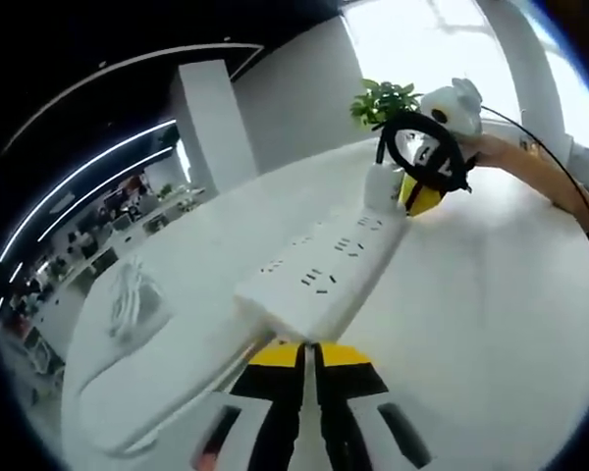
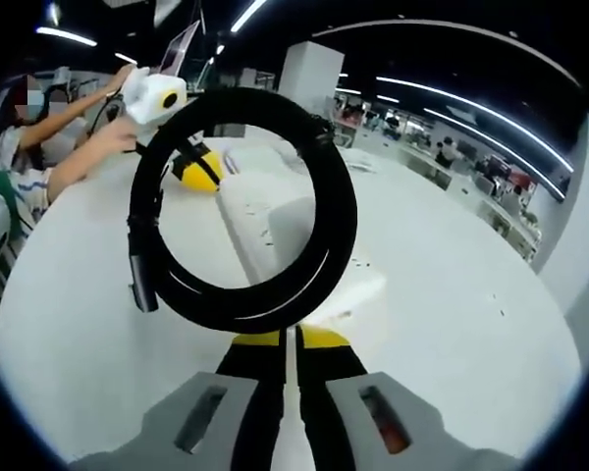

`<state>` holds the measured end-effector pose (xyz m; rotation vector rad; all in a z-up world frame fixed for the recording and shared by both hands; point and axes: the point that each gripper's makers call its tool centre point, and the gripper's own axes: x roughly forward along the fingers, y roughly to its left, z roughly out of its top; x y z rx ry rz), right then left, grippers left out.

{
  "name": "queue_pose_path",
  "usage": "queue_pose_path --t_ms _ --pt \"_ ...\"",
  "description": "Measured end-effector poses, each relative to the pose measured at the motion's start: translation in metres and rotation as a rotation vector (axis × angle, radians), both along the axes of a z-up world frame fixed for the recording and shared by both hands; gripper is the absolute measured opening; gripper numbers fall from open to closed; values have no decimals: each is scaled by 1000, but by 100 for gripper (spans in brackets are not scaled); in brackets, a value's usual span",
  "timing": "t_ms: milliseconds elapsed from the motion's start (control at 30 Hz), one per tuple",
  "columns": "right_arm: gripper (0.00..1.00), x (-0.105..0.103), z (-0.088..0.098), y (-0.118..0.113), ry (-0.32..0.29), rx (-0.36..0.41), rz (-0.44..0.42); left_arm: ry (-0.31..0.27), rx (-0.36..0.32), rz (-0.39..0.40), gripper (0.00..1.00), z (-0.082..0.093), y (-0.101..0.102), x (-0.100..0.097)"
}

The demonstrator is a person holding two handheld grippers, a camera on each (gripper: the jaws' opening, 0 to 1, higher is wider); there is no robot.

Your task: Straighten the power strip on the desk, plug the charger into it

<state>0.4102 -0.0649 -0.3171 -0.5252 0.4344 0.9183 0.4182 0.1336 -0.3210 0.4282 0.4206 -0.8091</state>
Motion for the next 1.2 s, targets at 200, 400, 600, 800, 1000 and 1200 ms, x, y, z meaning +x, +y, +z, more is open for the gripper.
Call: queue_pose_path --t_ms 200,400,600,800,1000,1200 --pt "2 3 0 0 3 9 -13 6 -13 16 2 0 1 2" --pt "2 5 0 0 3 10 -28 -5 -6 15 0 -1 0 6" --pt "2 5 0 0 5 16 -34 -5 -1 19 0 -4 -1 7" --pt "2 5 0 0 13 14 -45 -7 2 21 0 -4 -1 5" --pt "1 4 8 -2 -20 9 -44 -9 -18 25 0 0 -2 4" --pt "1 8 14 -14 -56 6 -76 -12 -23 40 1 3 1 4"
